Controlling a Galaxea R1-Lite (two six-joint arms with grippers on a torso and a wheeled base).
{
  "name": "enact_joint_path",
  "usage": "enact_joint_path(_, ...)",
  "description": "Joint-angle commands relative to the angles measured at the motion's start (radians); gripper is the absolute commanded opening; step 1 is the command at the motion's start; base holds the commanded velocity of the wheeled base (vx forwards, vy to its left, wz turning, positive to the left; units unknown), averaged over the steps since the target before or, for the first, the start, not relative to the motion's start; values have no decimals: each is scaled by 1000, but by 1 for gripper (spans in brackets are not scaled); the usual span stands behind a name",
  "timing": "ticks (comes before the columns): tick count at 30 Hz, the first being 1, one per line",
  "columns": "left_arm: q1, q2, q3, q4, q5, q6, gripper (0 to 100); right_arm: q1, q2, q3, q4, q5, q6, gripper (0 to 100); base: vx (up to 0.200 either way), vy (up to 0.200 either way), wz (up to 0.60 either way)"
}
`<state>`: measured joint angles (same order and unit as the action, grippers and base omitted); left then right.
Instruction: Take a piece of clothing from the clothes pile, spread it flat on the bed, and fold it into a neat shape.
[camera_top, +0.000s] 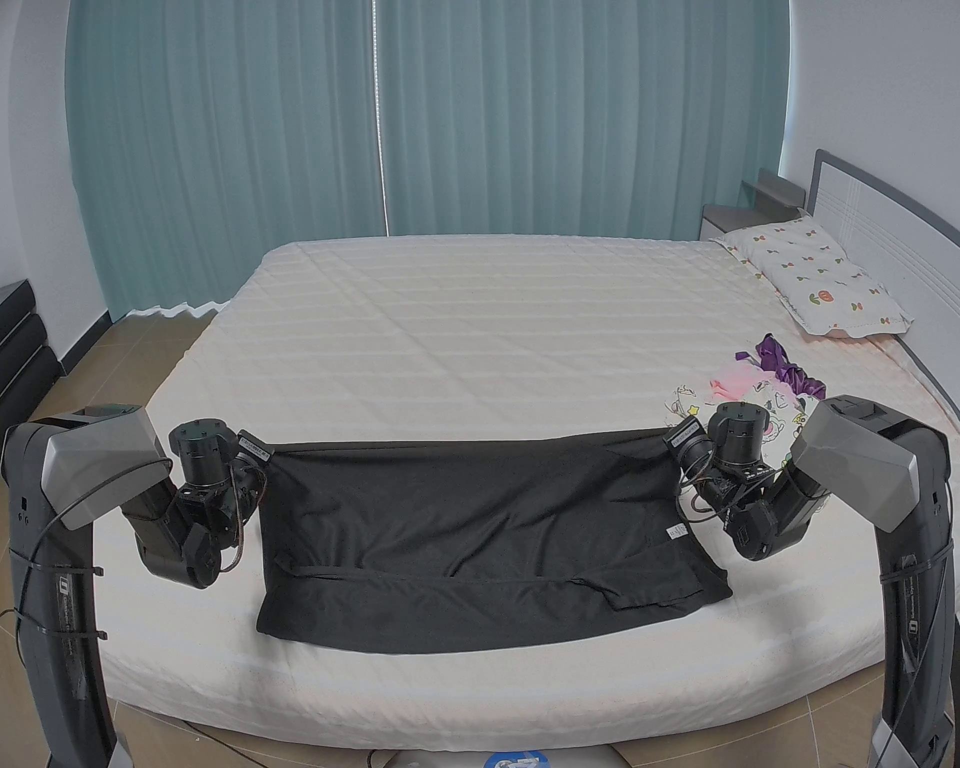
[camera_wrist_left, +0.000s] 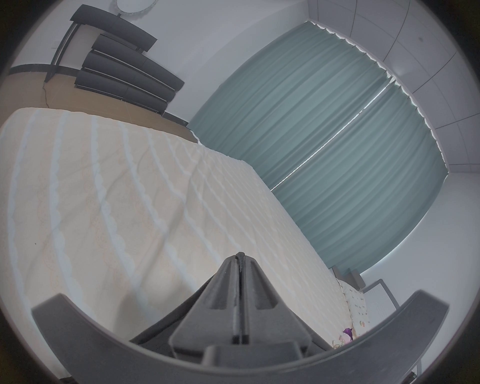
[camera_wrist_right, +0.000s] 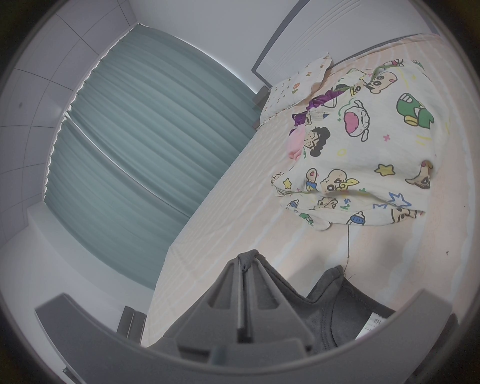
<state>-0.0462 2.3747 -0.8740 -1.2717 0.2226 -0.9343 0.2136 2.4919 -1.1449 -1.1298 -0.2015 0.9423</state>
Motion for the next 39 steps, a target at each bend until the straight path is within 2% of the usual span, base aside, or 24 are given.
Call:
enact_joint_path(1,0,1,9,-14,0,0,0,1,16,-12,-15,2,1,0,0,0,0)
enact_joint_path(9,0,41,12,-15,-3,26,0,1,41,-19,-68,5,-2,0,0,0,0)
enact_joint_path(14,2,34,55,-17,-5,48,0,-5,10,51,-65,22,-31,0,0,0,0)
enact_joint_path(17,0,20,115,-18,-11,83,0,-7,-27,143,-68,93,-97,0,0,0,0)
enact_joint_path(21,0,24,159,-18,-12,126,0,-7,-36,171,-53,105,-126,0,0,0,0)
enact_joint_path(24,0,23,193,-18,-15,144,0,-8,-38,203,-51,108,-171,0,0,0,0)
enact_joint_path(25,0,26,211,-18,-20,158,0,-10,-36,231,-51,113,-211,0,0,0,0)
enact_joint_path(39,-6,100,271,-6,-29,299,0,3,-8,335,-33,142,-390,0,0,0,0)
